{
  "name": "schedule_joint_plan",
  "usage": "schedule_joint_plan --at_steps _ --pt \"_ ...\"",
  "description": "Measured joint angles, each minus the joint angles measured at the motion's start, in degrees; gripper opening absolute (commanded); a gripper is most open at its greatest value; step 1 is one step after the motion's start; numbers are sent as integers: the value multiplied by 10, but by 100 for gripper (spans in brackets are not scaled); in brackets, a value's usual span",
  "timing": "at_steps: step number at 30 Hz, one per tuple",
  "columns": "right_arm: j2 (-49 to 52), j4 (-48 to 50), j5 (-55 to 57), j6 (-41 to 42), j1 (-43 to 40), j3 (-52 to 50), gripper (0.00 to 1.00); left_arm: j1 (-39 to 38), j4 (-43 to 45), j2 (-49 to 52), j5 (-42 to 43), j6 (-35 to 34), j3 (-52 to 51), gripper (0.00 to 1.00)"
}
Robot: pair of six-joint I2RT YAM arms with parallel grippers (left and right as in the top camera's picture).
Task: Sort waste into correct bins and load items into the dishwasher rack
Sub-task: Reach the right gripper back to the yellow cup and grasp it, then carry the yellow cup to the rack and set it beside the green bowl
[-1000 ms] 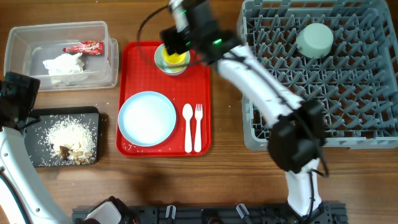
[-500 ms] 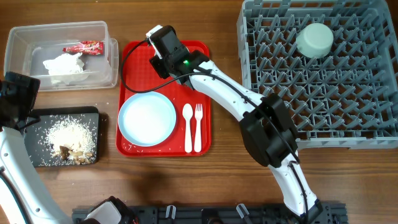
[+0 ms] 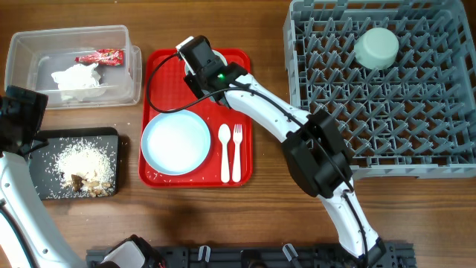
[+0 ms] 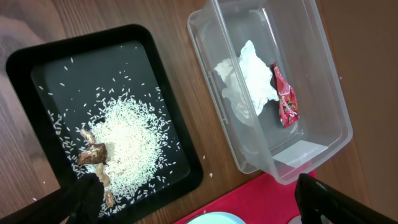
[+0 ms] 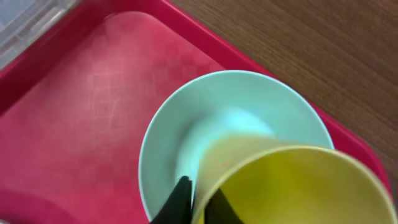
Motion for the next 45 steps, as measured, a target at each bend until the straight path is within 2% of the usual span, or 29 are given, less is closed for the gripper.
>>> schedule_joint_plan --at_steps 5,8,11,14,16,17,18,19,20,23,26,29,31,36,43,45 --pt "-50 -9 22 17 -1 0 4 0 0 0 0 0 0 100" --pt "-129 -37 45 39 -17 0 4 0 0 0 0 0 0 100" --pt "-210 -86 36 64 -71 0 4 0 0 0 0 0 0 100" --pt "-286 -179 -38 96 -194 1 4 0 0 0 0 0 0 100" --pt "-313 -254 -132 106 -292 2 4 0 0 0 0 0 0 100" --pt "-318 -295 -205 110 -369 2 4 0 0 0 0 0 0 100" --pt "-318 -310 -243 111 -400 0 4 0 0 0 0 0 0 100" --pt "-318 -323 -339 101 -456 -15 4 0 0 0 0 0 0 100" --pt "-318 -328 -388 95 -482 -26 4 0 0 0 0 0 0 100" --pt "-311 -303 -544 56 -540 -85 4 0 0 0 0 0 0 100" --pt "-286 -214 -677 45 -563 -172 4 0 0 0 0 0 0 100" --pt "-262 -92 -767 75 -564 -238 4 0 0 0 0 0 0 100" --pt "-233 3 -815 128 -564 -276 4 0 0 0 0 0 0 100" --pt "-160 106 -848 234 -577 -298 4 0 0 0 0 0 0 100" --pt "-143 113 -882 281 -616 -298 4 0 0 0 0 0 0 100" --pt "-143 113 -882 286 -617 -298 8 0 0 0 0 0 0 100"
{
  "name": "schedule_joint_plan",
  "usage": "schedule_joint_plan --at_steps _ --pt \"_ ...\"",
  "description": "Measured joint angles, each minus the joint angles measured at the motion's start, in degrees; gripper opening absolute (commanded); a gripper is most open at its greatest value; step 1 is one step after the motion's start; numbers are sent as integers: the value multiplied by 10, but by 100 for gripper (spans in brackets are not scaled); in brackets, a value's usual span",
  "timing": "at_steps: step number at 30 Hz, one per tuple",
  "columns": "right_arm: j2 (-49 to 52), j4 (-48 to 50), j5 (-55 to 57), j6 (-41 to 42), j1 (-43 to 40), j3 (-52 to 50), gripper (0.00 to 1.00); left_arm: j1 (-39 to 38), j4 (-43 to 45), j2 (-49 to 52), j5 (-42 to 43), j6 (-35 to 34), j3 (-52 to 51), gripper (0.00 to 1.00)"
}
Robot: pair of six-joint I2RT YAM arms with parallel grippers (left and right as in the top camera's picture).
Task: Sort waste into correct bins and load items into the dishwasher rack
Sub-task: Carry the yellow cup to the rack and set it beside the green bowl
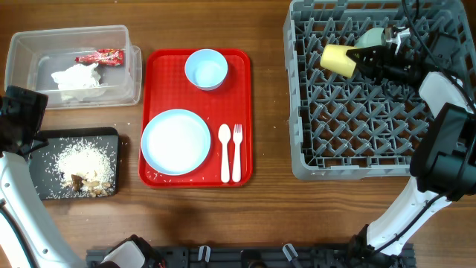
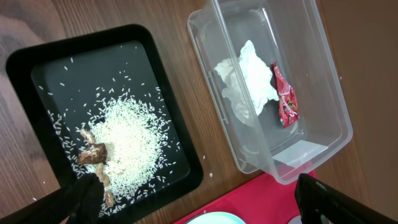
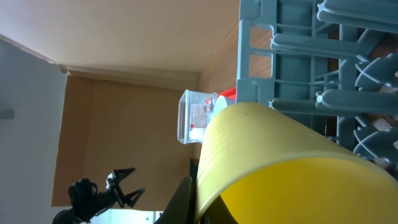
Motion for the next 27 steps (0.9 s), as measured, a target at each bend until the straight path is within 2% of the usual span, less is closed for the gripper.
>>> schedule_joint_plan --at_steps 9,19,24,27 --pt "9 16 7 13 -5 0 25 0 0 0 0 0 0 100" --pt "9 3 54 25 -41 0 26 0 0 0 0 0 0 100" --pt "1 -51 81 26 -52 0 25 0 0 0 0 0 0 100" --pt "-36 -130 142 16 -52 -2 25 0 0 0 0 0 0 100"
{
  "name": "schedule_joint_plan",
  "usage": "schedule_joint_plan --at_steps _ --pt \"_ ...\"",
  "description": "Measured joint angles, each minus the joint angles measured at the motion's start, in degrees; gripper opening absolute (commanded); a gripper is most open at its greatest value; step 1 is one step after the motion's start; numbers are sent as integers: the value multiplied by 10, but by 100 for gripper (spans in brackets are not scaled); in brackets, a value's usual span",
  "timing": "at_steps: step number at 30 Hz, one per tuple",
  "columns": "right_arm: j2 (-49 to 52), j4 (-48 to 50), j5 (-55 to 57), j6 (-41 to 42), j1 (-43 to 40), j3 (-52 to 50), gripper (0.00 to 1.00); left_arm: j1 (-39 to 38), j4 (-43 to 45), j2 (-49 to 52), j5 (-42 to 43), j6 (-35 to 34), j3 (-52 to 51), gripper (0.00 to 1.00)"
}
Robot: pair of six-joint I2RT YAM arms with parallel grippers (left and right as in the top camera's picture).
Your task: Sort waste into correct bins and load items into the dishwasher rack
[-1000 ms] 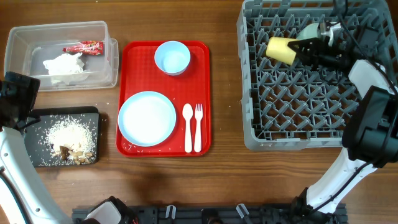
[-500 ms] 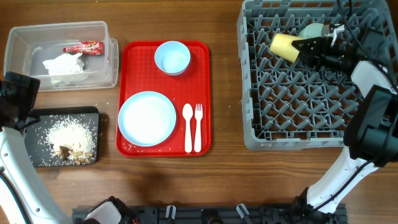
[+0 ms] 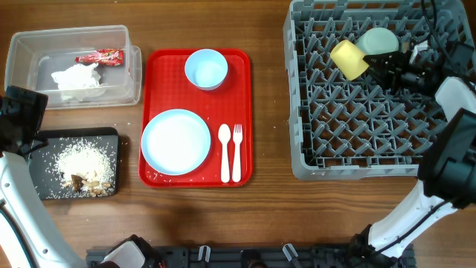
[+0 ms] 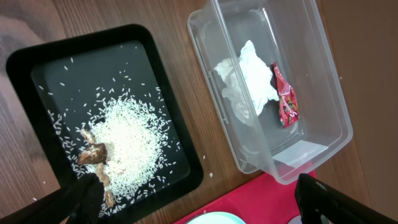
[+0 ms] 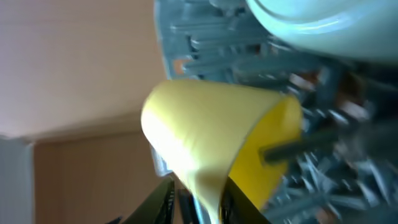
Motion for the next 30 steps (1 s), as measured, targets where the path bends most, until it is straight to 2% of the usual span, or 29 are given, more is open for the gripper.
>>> schedule_joint_plan --at_steps 5,10,12,15,18,21,30 --pt "-113 -82 152 -9 0 0 27 0 0 0 0 0 0 100" --pt "-205 -51 244 -11 26 0 28 0 0 0 0 0 0 100" --pt "-207 -38 266 -11 53 0 25 0 0 0 0 0 0 100" --pt "-207 -5 339 -12 112 0 11 0 0 0 0 0 0 100" --pt "-200 33 430 -14 174 0 4 0 0 0 0 0 0 100" --pt "-174 71 518 -14 218 0 4 0 0 0 0 0 0 100" --pt "-92 80 602 -21 228 0 4 0 0 0 0 0 0 100"
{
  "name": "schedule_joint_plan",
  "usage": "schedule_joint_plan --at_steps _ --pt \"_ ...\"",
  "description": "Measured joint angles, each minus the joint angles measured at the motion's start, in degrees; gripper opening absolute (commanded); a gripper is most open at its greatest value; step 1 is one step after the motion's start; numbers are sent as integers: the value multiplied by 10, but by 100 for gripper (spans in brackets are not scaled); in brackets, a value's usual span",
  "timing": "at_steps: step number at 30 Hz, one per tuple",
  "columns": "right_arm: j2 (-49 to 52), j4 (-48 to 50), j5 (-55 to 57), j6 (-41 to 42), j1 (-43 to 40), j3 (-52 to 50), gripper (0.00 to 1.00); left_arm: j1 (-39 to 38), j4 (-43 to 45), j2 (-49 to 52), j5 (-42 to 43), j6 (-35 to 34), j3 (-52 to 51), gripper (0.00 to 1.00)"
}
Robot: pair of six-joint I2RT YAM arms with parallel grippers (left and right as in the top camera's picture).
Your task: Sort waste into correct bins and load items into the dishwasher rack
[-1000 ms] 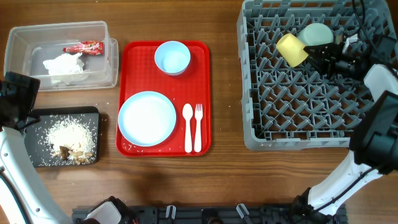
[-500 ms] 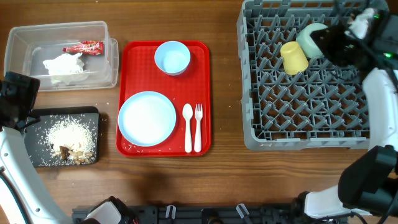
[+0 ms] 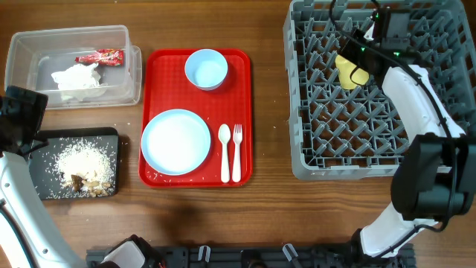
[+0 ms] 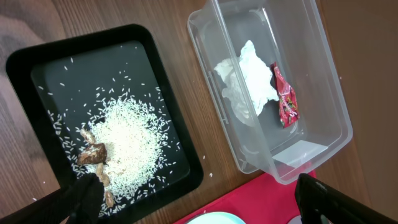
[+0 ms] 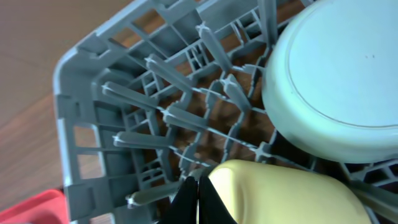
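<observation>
The yellow cup (image 3: 351, 69) lies tilted among the prongs at the back of the grey dishwasher rack (image 3: 372, 152). My right gripper (image 5: 195, 191) is shut on the cup's (image 5: 280, 193) rim, beside an upturned pale green bowl (image 5: 336, 87). On the red tray (image 3: 245, 71) are a light blue bowl (image 3: 206, 68), a light blue plate (image 3: 176, 141), a white spoon (image 3: 224, 152) and a white fork (image 3: 237, 152). My left gripper (image 4: 199, 205) hangs open and empty above the black tray and the clear bin.
The black tray (image 4: 37, 56) at the left front holds rice and food scraps (image 4: 124, 146). Behind it the clear bin (image 4: 329, 93) holds a crumpled napkin (image 4: 249, 81) and a red wrapper (image 4: 285, 99). The rack fills the right side of the table.
My right gripper has turned from lying across the rack's right side to reaching in from the back. The yellow cup has moved slightly lower, down among the prongs. The left arm has not moved.
My right gripper was shut on the yellow cup's rim inside the blue bowl on the red tray. Then it held the cup over the rack's back next to the green bowl, then nearer the prongs. Now the cup rests among them, still gripped.
</observation>
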Motion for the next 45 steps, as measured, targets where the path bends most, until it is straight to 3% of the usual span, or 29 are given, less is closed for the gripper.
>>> schedule_joint_plan --at_steps 9,21,34,45 --pt "5 -51 39 -4 0 3 4 0 0 0 0 0 0 100" --pt "-50 -198 96 5 -6 26 4 0 0 0 0 0 0 100" --pt "-42 -121 76 -2 -6 26 4 0 0 0 0 0 0 100" --pt "-16 -184 108 -1 -7 32 4 0 0 0 0 0 0 100"
